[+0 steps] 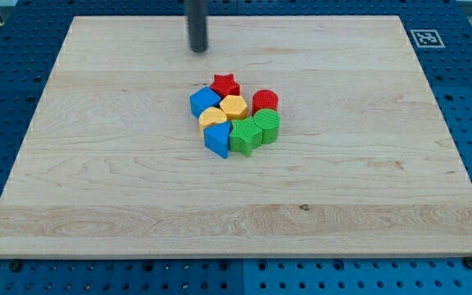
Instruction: Separate blue cube from group of blocks
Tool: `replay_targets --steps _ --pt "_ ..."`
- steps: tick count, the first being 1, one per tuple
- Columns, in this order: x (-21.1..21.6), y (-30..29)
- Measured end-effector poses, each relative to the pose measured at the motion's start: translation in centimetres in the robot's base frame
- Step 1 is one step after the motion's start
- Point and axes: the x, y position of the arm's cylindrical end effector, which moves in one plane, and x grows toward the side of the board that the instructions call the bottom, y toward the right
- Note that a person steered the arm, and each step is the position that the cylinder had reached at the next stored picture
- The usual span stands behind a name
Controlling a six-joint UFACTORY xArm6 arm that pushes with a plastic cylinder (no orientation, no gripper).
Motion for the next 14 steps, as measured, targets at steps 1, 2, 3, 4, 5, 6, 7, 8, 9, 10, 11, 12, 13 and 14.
replay_targets --steps 1,2,3,4,5,6,7,8,9,10,11,12,13,14 --pt "3.6 -6.5" --pt "10.3 -7.2" --pt "14.9 -6.8" --pt "15.6 -2.9" --pt "15.6 1.7" --pt "15.5 6.2" --pt "15.5 9.0" --pt "15.5 7.8" --pt "15.5 7.5" --pt "15.5 9.6" --pt "15.5 12.7" --pt "15.0 13.1" --pt "13.9 10.2" --pt "12.5 6.4"
